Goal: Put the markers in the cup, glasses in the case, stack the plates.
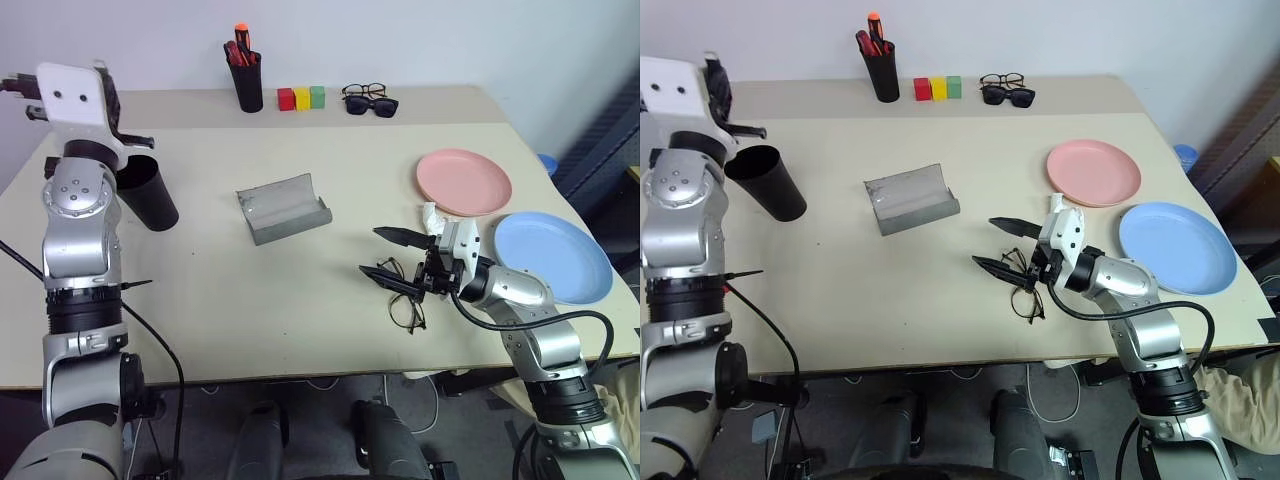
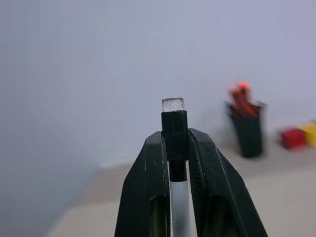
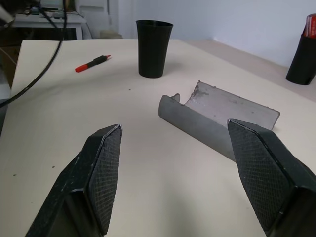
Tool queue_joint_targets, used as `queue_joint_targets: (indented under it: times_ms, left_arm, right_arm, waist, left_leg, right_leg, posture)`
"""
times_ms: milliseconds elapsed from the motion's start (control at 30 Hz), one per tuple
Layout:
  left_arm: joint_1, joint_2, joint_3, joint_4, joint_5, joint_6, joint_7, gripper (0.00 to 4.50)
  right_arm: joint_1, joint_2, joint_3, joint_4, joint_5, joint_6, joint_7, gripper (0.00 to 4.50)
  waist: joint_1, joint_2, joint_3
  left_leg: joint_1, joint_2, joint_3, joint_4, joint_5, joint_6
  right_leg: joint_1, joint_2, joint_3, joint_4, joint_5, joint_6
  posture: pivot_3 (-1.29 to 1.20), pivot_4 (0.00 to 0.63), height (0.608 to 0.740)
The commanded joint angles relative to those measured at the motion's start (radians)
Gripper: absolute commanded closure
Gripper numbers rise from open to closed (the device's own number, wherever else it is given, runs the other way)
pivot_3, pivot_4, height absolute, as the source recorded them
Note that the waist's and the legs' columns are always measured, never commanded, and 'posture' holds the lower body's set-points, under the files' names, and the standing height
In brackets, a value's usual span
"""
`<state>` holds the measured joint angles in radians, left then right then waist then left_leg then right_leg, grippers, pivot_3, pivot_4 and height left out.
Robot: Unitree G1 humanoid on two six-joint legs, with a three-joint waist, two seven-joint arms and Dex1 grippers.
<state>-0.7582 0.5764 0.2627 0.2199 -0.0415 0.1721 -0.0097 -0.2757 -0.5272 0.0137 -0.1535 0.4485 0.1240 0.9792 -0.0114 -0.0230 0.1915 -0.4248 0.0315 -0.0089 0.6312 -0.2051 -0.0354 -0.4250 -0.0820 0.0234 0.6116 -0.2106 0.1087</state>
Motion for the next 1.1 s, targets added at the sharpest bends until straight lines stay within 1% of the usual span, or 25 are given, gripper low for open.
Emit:
queue_joint_targets:
  times_ms: [33, 267, 433, 533, 567, 600, 633, 667, 767, 833, 900, 967, 1033, 1100]
  left_arm:
    - [-0.021, 0.006, 0.022, 0.082, 0.04, -0.086, 0.059, 4.45]
    - [0.047, -0.039, 0.001, 0.17, 0.066, -0.197, 0.111, 4.45]
    - [0.105, -0.067, -0.015, 0.174, 0.082, -0.249, 0.116, 4.45]
    - [0.124, -0.08, -0.014, 0.164, 0.076, -0.262, 0.11, 3.12]
    - [0.128, -0.091, -0.007, 0.152, 0.06, -0.263, 0.105, 2.57]
    - [0.134, -0.101, 0.002, 0.13, 0.039, -0.267, 0.095, 2.16]
    - [0.139, -0.111, 0.013, 0.106, 0.017, -0.264, 0.086, 1.58]
    - [0.143, -0.117, 0.021, 0.089, 0.003, -0.261, 0.079, 1.58]
    - [0.168, -0.157, 0.081, -0.047, -0.128, -0.145, 0.055, 1.58]
    - [0.194, -0.167, 0.135, -0.149, -0.227, -0.025, 0.052, 1.58]
    - [0.235, -0.167, 0.258, -0.266, -0.38, 0.158, 0.105, 1.58]
    - [0.271, -0.16, 0.364, -0.341, -0.49, 0.295, 0.162, 1.58]
    - [0.314, -0.15, 0.431, -0.399, -0.536, 0.377, 0.204, 1.58]
    - [0.37, -0.139, 0.473, -0.449, -0.562, 0.455, 0.233, 1.58]
  right_arm:
    - [-0.008, 0.007, -0.014, -0.024, 0.003, -0.014, -0.009, 1.05]
    - [-0.003, 0.003, -0.019, -0.045, 0.005, -0.002, -0.026, 1.05]
    - [0.005, -0.007, -0.027, -0.062, 0.012, 0.011, -0.038, 1.05]
    - [0.004, -0.011, -0.034, -0.064, 0.014, 0.017, -0.039, 1.05]
    - [0.004, -0.013, -0.036, -0.063, 0.015, 0.019, -0.039, 1.05]
    - [0.004, -0.014, -0.038, -0.063, 0.017, 0.022, -0.038, 1.05]
    - [0.004, -0.016, -0.04, -0.062, 0.018, 0.023, -0.038, 1.05]
    - [0.004, -0.016, -0.041, -0.062, 0.019, 0.025, -0.037, 1.05]
    - [0.002, -0.016, -0.042, -0.054, 0.019, 0.023, -0.032, 1.05]
    - [0.0, -0.014, -0.041, -0.046, 0.017, 0.02, -0.028, 1.05]
    - [-0.005, -0.007, -0.036, -0.025, 0.012, 0.008, -0.02, 1.05]
    - [-0.012, -0.002, -0.03, -0.004, 0.006, -0.005, -0.012, 1.05]
    - [-0.019, 0.004, -0.025, 0.015, 0.004, -0.016, -0.004, 1.05]
    - [-0.032, 0.012, -0.018, 0.035, 0.002, -0.025, 0.005, 1.05]
  waist:
    - [-0.002, 0.0, 0.0]
    - [0.001, 0.0, 0.0]
    - [0.001, 0.0, 0.0]
    - [0.0, 0.0, 0.0]
    - [0.001, 0.0, 0.0]
    - [0.001, 0.0, 0.0]
    - [0.001, 0.0, 0.0]
    - [0.001, 0.0, 0.0]
    - [0.0, 0.0, 0.0]
    - [-0.005, 0.0, 0.0]
    - [-0.01, 0.0, 0.0]
    - [-0.014, 0.0, 0.0]
    - [-0.012, 0.0, 0.0]
    - [-0.007, -0.001, 0.0]
  left_leg:
    - [0.0, 0.0, 0.0, 0.0, 0.0, 0.0]
    - [0.0, 0.0, 0.0, 0.0, 0.0, -0.001]
    - [0.0, 0.0, 0.0, 0.0, 0.0, -0.001]
    - [0.0, 0.0, 0.0, 0.0, 0.0, -0.001]
    - [0.0, 0.0, 0.0, 0.0, 0.0, -0.001]
    - [0.0, 0.0, 0.0, 0.0, 0.0, -0.001]
    - [0.0, 0.0, 0.0, 0.0, 0.0, -0.001]
    - [0.0, 0.0, 0.0, 0.0, 0.0, -0.001]
    - [0.0, 0.0, 0.0, 0.0, 0.0, -0.001]
    - [0.0, 0.0, 0.0, 0.0, 0.0, -0.001]
    - [0.001, 0.0, 0.0, 0.0, 0.0, -0.001]
    - [0.002, 0.001, 0.0, -0.001, 0.0, -0.001]
    - [0.003, 0.001, 0.0, -0.001, 0.0, -0.001]
    - [0.003, 0.001, 0.0, 0.0, 0.0, -0.001]
  right_leg:
    - [0.0, 0.0, 0.0, 0.0, 0.0, 0.0]
    - [0.0, 0.0, 0.0, 0.001, 0.0, 0.001]
    - [0.0, 0.0, 0.0, 0.001, 0.0, 0.001]
    - [0.0, 0.0, 0.0, 0.001, 0.0, 0.001]
    - [0.0, 0.0, 0.0, 0.001, 0.0, 0.001]
    - [0.0, 0.0, 0.0, 0.001, 0.0, 0.001]
    - [0.0, 0.0, 0.0, 0.001, 0.0, 0.001]
    - [0.0, 0.0, 0.0, 0.001, 0.0, 0.001]
    - [0.0, 0.0, 0.0, 0.001, 0.0, 0.001]
    - [0.0, 0.0, 0.0, 0.001, 0.0, 0.001]
    - [0.0, 0.0, 0.0, 0.002, 0.0, 0.001]
    - [0.0, 0.0, 0.0, 0.002, 0.0, 0.001]
    - [0.0, 0.001, 0.0, 0.003, 0.0, 0.001]
    - [0.0, 0.001, 0.0, 0.004, 0.0, 0.001]
  posture:
    - [0.0, 0.15, 0.74]
    - [0.0, 0.15, 0.74]
    - [0.0, 0.15, 0.74]
    - [0.0, 0.15, 0.74]
    - [0.0, 0.15, 0.74]
    - [0.0, 0.15, 0.74]
    - [0.0, 0.15, 0.74]
    - [0.0, 0.15, 0.74]
    - [0.0, 0.15, 0.74]
    - [0.0, 0.15, 0.74]
    - [0.0, 0.15, 0.74]
    - [0.0, 0.15, 0.74]
    - [0.0, 0.15, 0.74]
    - [0.0, 0.15, 0.74]
